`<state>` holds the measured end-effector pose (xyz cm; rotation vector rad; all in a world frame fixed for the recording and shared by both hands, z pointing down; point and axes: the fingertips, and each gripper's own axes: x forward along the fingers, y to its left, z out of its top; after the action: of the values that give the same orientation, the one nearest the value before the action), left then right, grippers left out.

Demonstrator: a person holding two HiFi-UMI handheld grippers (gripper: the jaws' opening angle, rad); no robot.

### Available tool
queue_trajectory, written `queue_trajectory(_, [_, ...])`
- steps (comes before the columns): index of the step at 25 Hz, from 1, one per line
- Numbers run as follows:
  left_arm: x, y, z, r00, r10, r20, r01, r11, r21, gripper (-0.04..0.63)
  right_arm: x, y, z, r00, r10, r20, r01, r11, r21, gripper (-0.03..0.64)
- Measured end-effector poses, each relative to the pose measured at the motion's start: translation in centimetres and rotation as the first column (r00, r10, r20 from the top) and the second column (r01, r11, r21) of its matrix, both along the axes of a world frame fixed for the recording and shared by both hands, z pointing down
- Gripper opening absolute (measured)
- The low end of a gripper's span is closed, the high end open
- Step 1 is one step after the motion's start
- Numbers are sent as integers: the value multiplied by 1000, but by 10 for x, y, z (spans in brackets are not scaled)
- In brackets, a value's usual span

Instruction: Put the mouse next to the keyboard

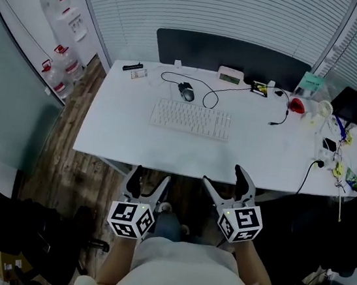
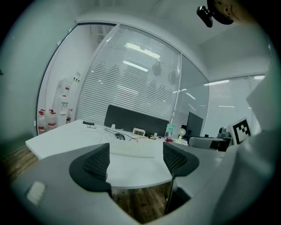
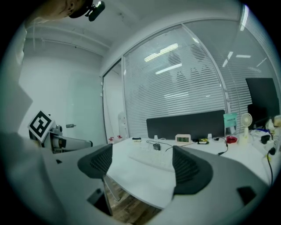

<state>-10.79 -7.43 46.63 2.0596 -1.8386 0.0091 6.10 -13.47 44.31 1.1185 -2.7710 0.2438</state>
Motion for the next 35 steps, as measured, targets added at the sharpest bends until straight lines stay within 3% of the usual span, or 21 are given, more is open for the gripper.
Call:
queue_trajectory(20, [-69, -149, -3, 999, 32, 4, -32, 999, 9, 365, -75, -149, 4, 999, 9, -34, -9, 1000, 5, 400])
queue_trajectory(35, [-126, -227, 20, 999, 36, -18, -37, 998, -45, 365, -166, -266, 54, 988, -35, -152, 29, 999, -38, 400])
